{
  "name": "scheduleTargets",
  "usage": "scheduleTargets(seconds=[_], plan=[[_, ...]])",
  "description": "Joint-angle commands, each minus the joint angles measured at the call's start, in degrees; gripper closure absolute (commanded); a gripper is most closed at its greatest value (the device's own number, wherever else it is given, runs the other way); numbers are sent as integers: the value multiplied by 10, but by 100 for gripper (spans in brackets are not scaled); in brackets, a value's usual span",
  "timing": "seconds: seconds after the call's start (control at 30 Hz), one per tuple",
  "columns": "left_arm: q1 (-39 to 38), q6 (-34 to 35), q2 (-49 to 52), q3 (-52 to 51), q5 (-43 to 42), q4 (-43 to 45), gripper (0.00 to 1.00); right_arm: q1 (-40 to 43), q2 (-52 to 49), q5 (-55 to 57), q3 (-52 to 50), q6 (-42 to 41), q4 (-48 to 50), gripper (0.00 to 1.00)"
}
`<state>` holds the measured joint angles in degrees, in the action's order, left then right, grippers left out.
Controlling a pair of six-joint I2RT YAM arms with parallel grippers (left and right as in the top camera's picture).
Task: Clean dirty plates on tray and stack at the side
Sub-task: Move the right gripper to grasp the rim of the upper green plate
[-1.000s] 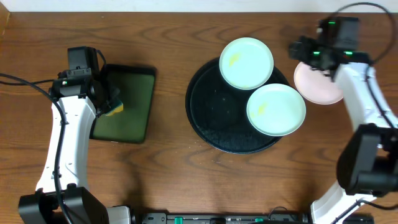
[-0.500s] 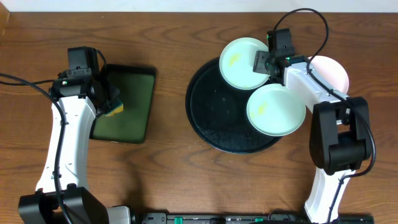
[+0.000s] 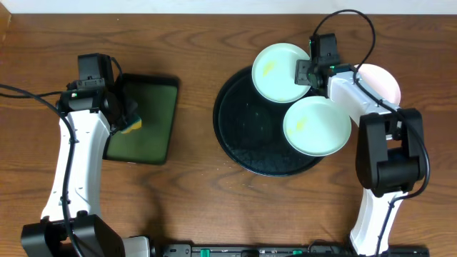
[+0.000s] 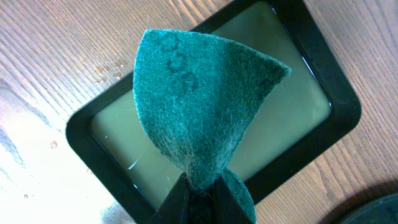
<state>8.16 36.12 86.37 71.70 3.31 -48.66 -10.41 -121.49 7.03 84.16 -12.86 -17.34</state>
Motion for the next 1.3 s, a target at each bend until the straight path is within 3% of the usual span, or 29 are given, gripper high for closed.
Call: scheduleTargets(seconds=[0.0, 0.5, 0.93, 1.27], plan=[[2, -5, -5, -2, 3, -1, 93, 3, -7, -22, 2, 15, 4, 46], [2, -5, -5, -2, 3, -2, 92, 13, -7, -30, 2, 44, 0, 56], [2, -5, -5, -2, 3, -2, 93, 47, -7, -104, 2, 48, 14, 51], [2, -5, -5, -2, 3, -2, 93, 52, -12, -146, 2, 83, 20, 53]])
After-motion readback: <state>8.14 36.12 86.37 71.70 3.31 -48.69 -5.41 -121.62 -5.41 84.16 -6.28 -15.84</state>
